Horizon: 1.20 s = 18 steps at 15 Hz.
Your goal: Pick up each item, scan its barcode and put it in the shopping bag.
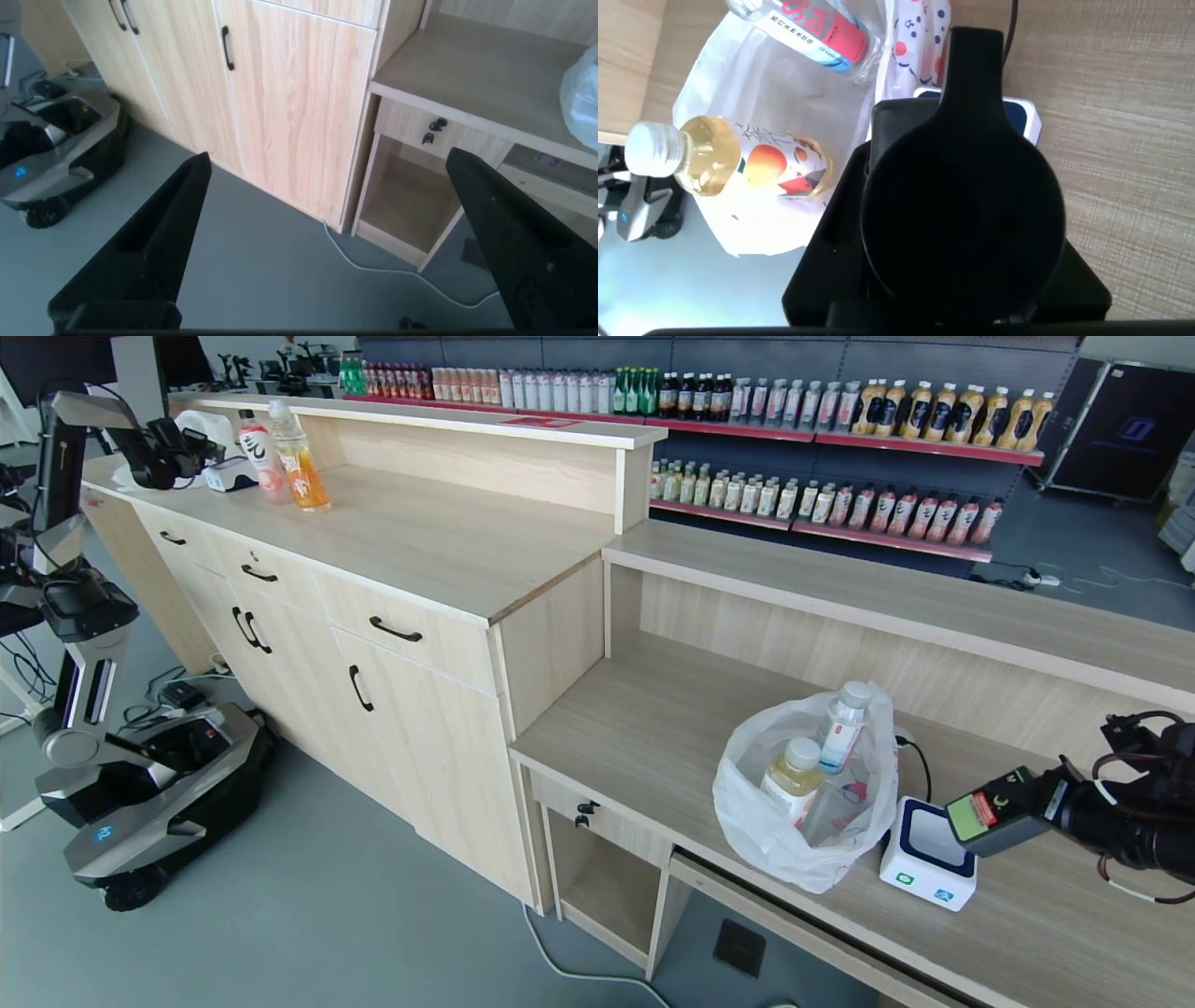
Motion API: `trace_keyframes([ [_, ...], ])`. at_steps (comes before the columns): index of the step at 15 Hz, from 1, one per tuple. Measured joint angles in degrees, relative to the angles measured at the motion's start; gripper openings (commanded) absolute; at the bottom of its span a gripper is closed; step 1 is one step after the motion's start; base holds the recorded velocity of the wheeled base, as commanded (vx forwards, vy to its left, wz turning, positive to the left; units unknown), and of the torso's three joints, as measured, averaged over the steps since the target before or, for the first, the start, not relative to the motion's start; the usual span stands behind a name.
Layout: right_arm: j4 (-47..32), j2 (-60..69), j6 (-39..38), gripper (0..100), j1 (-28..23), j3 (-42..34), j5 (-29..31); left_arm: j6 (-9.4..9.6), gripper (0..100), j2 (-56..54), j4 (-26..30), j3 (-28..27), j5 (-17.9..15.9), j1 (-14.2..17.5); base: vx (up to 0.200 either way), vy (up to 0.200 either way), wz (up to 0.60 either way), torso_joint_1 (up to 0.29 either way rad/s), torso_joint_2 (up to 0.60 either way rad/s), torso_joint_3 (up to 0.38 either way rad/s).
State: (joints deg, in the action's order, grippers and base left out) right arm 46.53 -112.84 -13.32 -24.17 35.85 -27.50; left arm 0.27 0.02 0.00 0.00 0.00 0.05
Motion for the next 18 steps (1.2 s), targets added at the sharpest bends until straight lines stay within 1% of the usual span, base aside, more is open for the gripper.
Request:
trace_keyframes([
  [4,0.24,-2.32,-0.27,0,0.96,2.62,0.00,0.00,100,0.00,0.00,0.00,0.00,0.05,0.000,0.000,0.00,0.000,0.00,0.000],
  [11,1.26,-5.61,-0.38,0,3.25,4.36,0.05,0.00,100,0.00,0.00,0.00,0.00,0.05,0.000,0.000,0.00,0.000,0.00,0.000],
  [18,1.89,-8.17,-0.50,0,4.00,6.31,0.18,0.00,100,0.00,0.00,0.00,0.00,0.00,0.000,0.000,0.00,0.000,0.00,0.000],
])
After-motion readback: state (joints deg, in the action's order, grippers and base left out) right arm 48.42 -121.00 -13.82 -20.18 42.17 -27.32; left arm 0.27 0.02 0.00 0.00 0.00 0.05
